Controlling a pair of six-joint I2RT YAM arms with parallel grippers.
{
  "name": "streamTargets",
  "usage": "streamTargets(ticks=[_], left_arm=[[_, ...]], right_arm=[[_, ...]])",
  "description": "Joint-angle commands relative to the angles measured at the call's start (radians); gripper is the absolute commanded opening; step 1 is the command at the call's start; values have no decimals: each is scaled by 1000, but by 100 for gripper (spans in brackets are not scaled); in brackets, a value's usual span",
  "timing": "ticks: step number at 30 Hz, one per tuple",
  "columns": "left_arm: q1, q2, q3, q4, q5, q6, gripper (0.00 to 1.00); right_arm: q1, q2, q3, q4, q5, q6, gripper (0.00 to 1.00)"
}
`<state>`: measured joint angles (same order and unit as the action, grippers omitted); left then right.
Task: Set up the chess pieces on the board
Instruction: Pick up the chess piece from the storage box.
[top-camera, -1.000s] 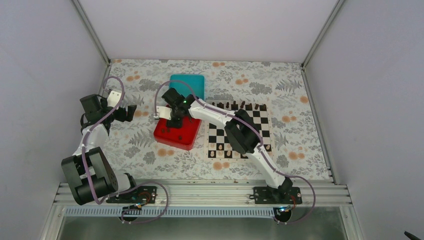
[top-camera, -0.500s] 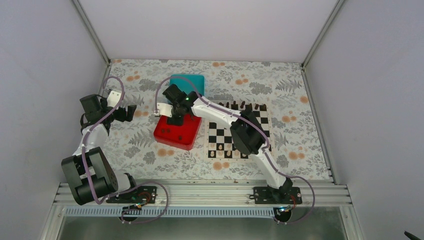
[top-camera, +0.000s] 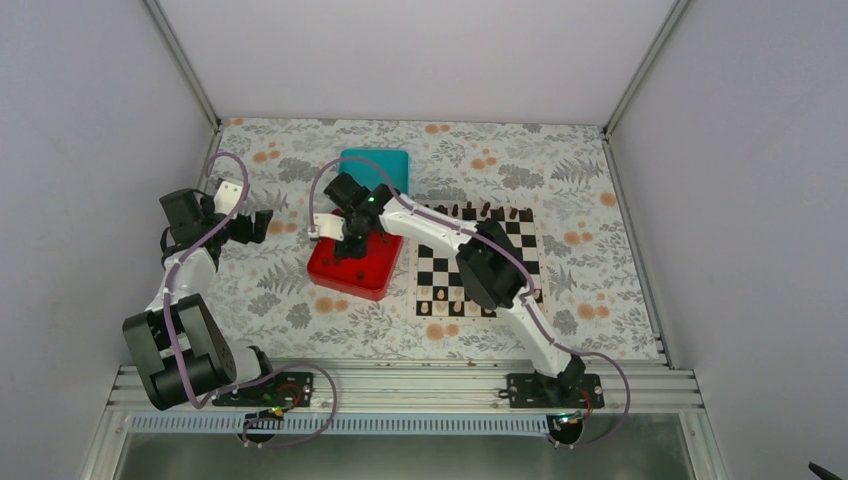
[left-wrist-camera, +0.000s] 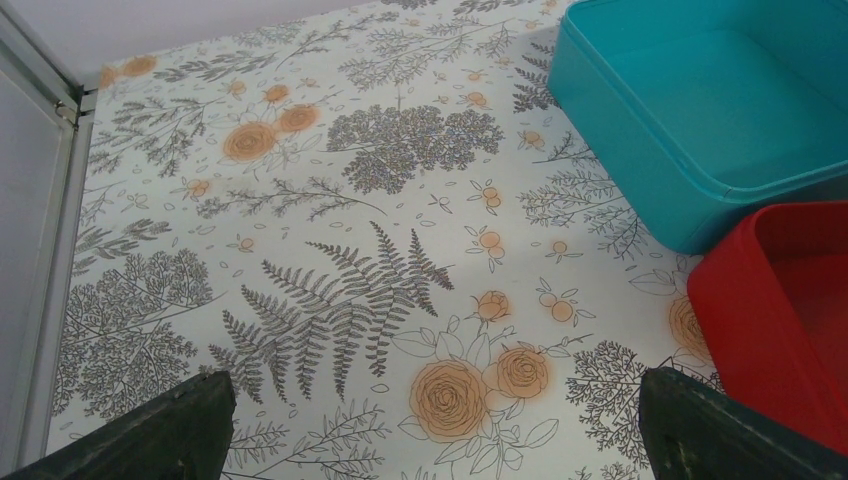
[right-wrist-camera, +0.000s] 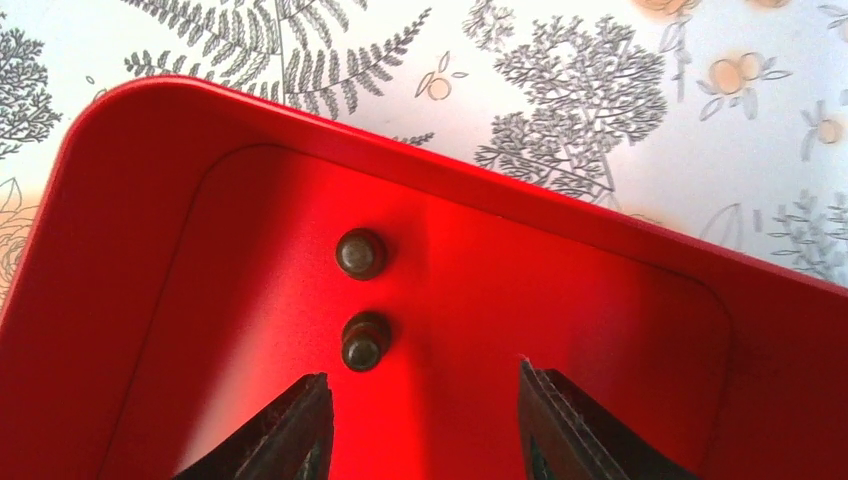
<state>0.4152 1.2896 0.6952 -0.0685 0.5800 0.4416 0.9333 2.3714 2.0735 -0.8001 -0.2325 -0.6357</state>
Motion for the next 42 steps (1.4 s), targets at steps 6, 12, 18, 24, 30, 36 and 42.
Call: streamTargets(ticks=[6,12,18,24,30,36,42], left_arm=[[14,-9,6,19,25,22,100],[18,-12,5,18,38,21,100],[22,-15,6,16,41,21,100],[24,-13,8,16,47,22,100],[25,-15,11,14,49,20,100],[25,-16,10,12,47,20,100],[25,-9,14,9,48,20,100]], right_arm=[[16,72,67,-22,-32,-12,49],[16,104,87,-24,-30,-14,48],[16,121,93,-21,-31,-18,43],[18,109,91,-12,-42,-10,28],[17,54,56,20,-67,-12,21],[16,33,61,-8,-61,-13,8],[6,-99,-46,21,-52,15,6]])
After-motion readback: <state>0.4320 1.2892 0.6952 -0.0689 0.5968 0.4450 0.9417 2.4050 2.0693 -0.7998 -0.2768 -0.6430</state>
